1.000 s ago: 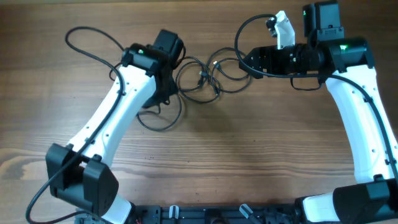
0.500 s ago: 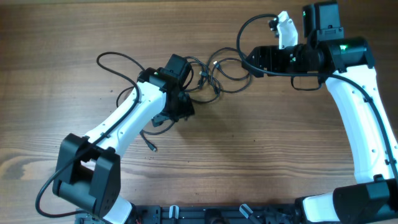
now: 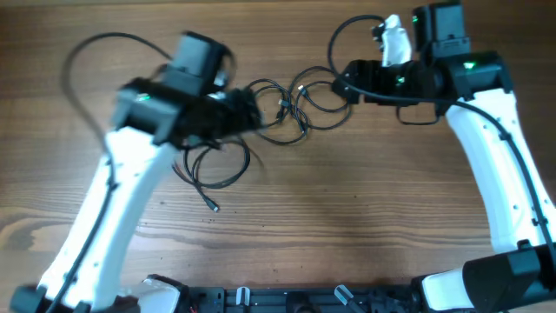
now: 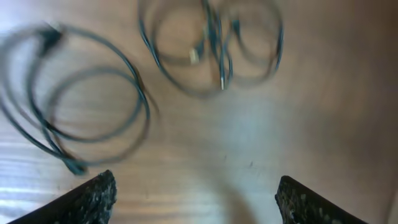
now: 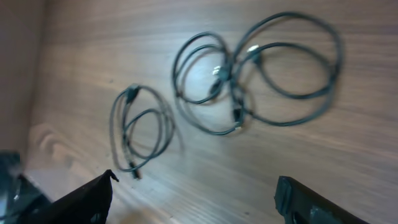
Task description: Untangle cables
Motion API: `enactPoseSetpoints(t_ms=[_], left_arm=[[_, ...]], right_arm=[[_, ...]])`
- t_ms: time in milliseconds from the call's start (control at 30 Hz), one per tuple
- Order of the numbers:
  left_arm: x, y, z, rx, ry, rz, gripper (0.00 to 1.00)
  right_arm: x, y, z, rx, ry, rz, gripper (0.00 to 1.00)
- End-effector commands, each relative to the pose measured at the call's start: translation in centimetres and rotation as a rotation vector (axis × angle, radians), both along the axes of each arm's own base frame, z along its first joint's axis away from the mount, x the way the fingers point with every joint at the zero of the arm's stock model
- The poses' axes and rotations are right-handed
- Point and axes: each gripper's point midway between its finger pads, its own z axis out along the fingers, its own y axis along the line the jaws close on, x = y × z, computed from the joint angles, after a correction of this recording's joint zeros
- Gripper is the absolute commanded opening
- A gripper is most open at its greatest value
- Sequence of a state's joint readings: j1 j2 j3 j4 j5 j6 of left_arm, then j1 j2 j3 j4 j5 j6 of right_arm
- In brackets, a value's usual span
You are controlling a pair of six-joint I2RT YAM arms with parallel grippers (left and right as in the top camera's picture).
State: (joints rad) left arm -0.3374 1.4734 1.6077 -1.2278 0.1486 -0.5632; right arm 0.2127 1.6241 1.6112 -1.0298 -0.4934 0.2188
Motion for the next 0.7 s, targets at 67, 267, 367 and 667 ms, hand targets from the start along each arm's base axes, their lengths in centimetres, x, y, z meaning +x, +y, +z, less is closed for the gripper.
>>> enactPoseSetpoints(t_ms=[67, 267, 367, 667], left_arm=[[2.8, 8.6, 1.9, 0.018, -0.081, 0.286, 0.84], [3.2, 11.0, 1.9, 0.025, -0.081, 0.351, 0.91], [3.2, 11.2, 1.9, 0.025, -0.082, 0.355, 1.0], [3.3, 11.2, 1.9, 0.024, -0.086, 0.355, 1.0]], right_arm=[[-1.2, 6.8, -4.3, -0.036, 0.137, 0.057, 0.81], [-2.6, 13.5, -11.2, -0.078, 0.234, 0.176, 0.73], [-2.9, 16.2, -14.4, -0.094, 0.247, 0.209, 0.69], [-1.3, 19.2, -22.0, -0.309, 0.104, 0.137, 0.55]])
